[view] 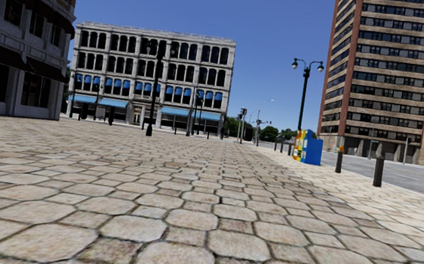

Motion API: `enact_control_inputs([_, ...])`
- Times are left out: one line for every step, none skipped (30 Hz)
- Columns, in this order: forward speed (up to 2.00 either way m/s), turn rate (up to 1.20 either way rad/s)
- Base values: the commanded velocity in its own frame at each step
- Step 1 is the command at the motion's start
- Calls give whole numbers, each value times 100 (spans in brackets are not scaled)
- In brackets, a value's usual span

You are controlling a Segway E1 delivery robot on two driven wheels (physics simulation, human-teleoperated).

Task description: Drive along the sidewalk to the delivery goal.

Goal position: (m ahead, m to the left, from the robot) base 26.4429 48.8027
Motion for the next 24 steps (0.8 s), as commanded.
enact_control_inputs([192,0])
enact_control_inputs([192,0])
enact_control_inputs([192,0])
enact_control_inputs([192,0])
enact_control_inputs([192,0])
enact_control_inputs([192,0])
enact_control_inputs([192,0])
enact_control_inputs([192,0])
enact_control_inputs([192,0])
enact_control_inputs([192,0])
enact_control_inputs([192,0])
enact_control_inputs([192,0])
enact_control_inputs([192,0])
enact_control_inputs([192,0])
enact_control_inputs([192,0])
enact_control_inputs([192,0])
enact_control_inputs([192,0])
enact_control_inputs([192,0])
enact_control_inputs([193,0])
enact_control_inputs([193,0])
enact_control_inputs([193,0])
enact_control_inputs([193,0])
enact_control_inputs([193,0])
enact_control_inputs([193,0])
